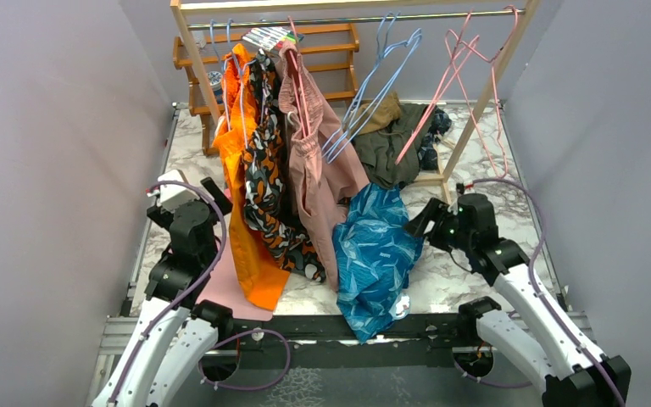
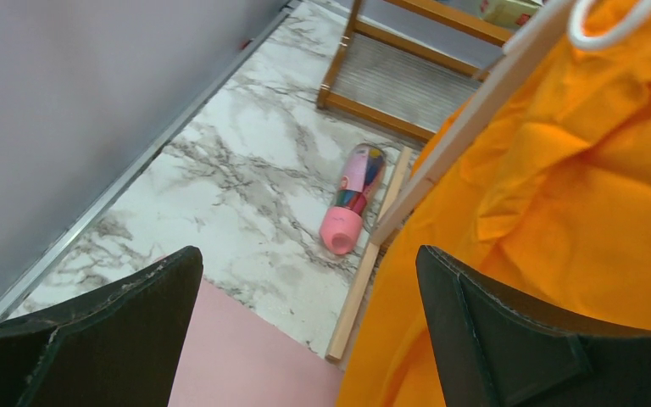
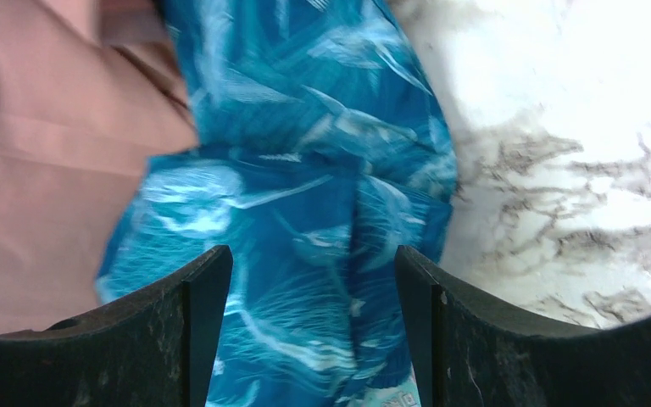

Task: Place the shorts on the hanger
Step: Adjust the shorts at the center of the board.

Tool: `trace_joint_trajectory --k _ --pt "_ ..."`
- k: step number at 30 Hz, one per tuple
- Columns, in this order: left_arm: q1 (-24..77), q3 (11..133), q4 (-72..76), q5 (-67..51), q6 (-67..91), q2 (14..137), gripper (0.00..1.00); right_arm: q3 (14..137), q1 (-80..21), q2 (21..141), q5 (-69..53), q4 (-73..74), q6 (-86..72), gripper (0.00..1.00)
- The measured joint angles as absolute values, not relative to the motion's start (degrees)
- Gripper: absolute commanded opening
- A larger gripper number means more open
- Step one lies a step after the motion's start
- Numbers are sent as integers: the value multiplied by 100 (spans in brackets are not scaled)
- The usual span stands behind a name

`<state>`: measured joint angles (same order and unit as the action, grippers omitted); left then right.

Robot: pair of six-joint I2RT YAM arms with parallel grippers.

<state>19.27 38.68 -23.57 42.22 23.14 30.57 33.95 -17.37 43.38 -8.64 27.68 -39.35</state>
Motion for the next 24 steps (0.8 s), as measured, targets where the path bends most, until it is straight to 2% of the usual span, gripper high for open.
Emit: trace_joint_trajectory --k 6,13,24 --pt "1927 3854 -1846 3745 1798 3295 98 2683 -1745 4899 -869 2088 -4132 71" --pt "1927 3826 -1437 3642 1599 3771 94 2091 -1754 6038 -829 47 -5043 69" --pt "1874 3739 -532 3627 1441 4598 79 2620 -1754 8466 -659 -2355 -5752 64"
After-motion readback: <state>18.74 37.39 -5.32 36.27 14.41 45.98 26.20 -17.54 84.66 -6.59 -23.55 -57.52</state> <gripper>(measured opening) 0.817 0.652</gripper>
